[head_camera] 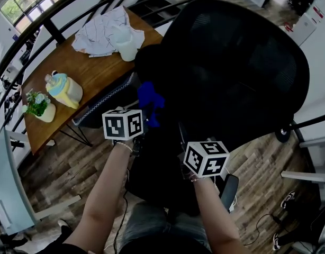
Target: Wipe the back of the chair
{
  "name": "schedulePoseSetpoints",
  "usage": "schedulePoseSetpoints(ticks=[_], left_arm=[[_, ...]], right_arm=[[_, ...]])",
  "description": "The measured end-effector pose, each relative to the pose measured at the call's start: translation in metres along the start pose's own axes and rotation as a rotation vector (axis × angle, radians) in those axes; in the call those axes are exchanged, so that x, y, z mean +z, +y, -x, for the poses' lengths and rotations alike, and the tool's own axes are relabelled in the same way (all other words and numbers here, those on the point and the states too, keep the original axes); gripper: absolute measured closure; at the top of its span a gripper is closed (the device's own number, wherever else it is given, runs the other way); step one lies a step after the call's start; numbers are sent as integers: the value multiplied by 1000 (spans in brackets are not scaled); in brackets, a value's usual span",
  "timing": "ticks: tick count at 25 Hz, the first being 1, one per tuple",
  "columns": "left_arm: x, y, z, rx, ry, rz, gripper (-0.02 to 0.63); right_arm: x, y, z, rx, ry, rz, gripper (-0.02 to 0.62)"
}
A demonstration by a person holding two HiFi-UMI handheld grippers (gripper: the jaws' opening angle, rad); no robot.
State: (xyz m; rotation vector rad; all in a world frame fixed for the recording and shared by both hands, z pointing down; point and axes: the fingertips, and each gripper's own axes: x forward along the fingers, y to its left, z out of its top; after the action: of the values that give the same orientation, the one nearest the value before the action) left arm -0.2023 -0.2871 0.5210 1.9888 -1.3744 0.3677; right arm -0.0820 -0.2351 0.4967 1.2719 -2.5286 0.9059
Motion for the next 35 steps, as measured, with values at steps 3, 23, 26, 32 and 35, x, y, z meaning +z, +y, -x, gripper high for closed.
schedulePoseSetpoints(ticks=[3, 23, 26, 32, 35], left_arm=[[-5, 6, 8, 20, -3, 7, 495], [-95, -101, 17, -155, 150, -106, 495], [-108, -138, 5, -224, 186, -149, 495], [-131, -210, -27, -337, 255, -210, 495], [-143, -252, -45, -400, 285, -236, 495]], right_arm=[[-4, -7, 10, -23, -11, -24, 566], [-49, -71, 121, -187, -84, -148, 566], [-58, -88, 141, -231, -97, -180, 566], [-74, -118, 173, -307, -124, -236, 566], [-83, -136, 190, -348, -137, -261, 566]])
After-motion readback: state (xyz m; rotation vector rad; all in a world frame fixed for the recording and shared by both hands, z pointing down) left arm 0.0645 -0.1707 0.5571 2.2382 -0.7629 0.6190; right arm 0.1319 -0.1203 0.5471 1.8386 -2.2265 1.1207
